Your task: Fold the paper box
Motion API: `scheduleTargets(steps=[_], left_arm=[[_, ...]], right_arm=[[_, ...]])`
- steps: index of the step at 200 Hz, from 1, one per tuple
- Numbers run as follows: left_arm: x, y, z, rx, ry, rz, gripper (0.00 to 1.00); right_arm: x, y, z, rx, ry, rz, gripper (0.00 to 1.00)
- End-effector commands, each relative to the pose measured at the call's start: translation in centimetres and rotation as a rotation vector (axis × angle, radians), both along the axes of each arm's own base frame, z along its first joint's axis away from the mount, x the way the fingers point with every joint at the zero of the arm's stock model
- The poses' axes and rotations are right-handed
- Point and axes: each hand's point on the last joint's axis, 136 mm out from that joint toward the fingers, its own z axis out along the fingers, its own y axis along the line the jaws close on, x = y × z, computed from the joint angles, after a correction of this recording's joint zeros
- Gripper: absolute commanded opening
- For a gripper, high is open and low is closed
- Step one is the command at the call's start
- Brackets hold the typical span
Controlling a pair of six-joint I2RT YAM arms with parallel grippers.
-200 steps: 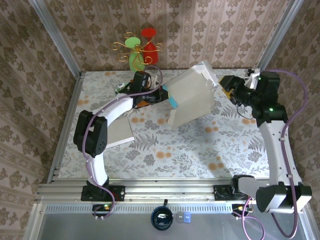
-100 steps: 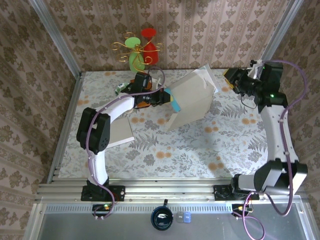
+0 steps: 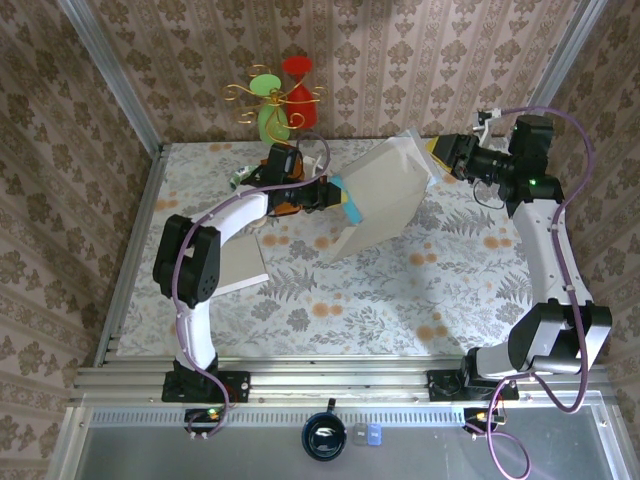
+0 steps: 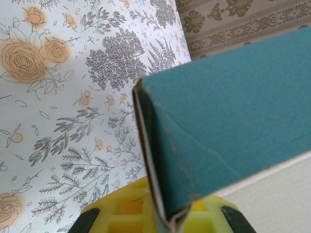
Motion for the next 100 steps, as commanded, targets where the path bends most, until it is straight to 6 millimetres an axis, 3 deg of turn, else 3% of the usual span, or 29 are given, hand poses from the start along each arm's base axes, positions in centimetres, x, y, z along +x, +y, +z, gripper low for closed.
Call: scheduleTargets(steps=[1,42,100], left_arm=[[0.6,-0.3,1.1,-0.031,-0.012,-0.019,0.0],[0.7,-0.3,1.1,-0.026,-0.011,-0.017,0.0],[0.6,-0.2,0.8,-0.016,-0.009,-0.012,0.0]], right_arm=[[-0.1,0.4,0.0,-0.019,-0.022,0.036,0.41],[0.0,0.9,0.1,-0.003,-0.029,0.057,0.38],[0.8,-0.4,2.0,0.077,-0.045,0.012,0.55]])
